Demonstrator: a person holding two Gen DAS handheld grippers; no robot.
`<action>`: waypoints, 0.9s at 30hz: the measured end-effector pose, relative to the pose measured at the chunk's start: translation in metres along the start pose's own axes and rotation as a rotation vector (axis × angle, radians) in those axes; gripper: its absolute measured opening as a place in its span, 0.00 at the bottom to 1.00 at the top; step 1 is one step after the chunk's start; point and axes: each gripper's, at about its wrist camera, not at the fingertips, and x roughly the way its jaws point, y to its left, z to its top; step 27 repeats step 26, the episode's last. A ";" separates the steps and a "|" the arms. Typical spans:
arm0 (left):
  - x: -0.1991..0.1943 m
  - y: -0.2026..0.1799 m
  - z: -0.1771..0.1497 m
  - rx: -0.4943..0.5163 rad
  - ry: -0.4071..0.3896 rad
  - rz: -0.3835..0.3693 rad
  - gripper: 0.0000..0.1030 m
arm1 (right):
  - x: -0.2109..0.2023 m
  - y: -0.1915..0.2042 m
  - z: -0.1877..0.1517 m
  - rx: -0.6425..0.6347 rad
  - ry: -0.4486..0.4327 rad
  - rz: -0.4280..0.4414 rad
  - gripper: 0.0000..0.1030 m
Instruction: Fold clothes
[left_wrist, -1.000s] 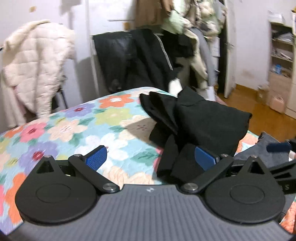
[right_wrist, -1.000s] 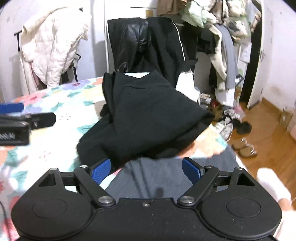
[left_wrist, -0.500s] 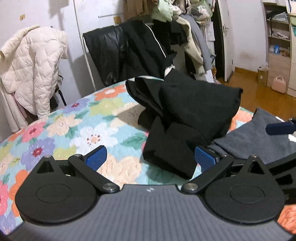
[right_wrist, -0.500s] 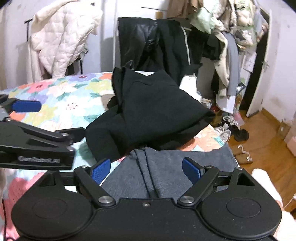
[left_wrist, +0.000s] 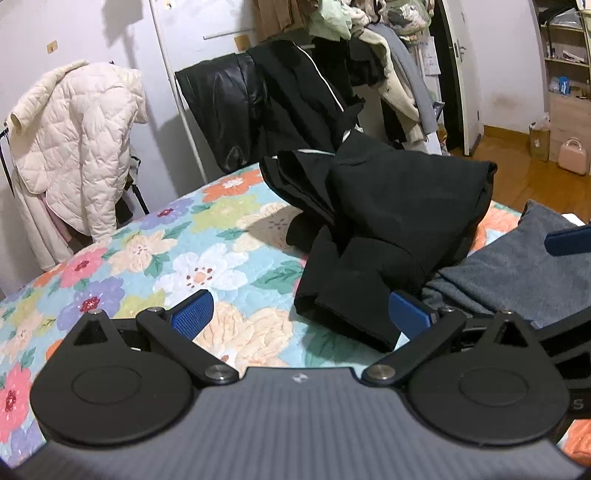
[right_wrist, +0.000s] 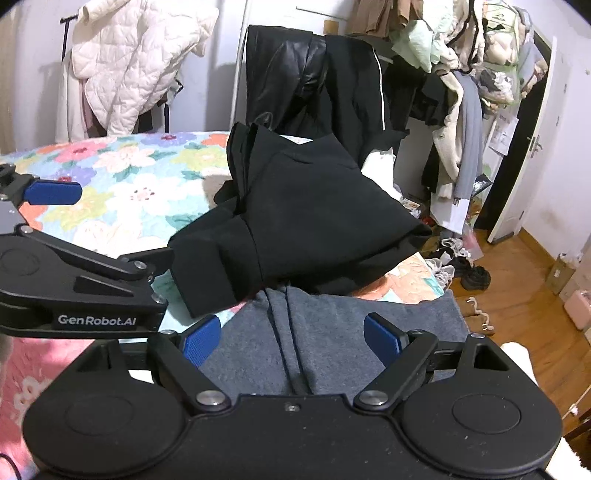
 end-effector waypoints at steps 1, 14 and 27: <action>0.001 0.000 0.000 -0.002 0.006 -0.001 1.00 | 0.000 0.000 0.000 -0.004 0.001 -0.001 0.85; 0.005 -0.003 -0.003 0.007 0.027 0.017 1.00 | 0.002 0.001 -0.001 -0.021 0.023 0.006 0.85; 0.009 0.001 -0.006 -0.005 0.064 0.001 1.00 | 0.004 0.003 -0.002 -0.028 0.035 0.013 0.85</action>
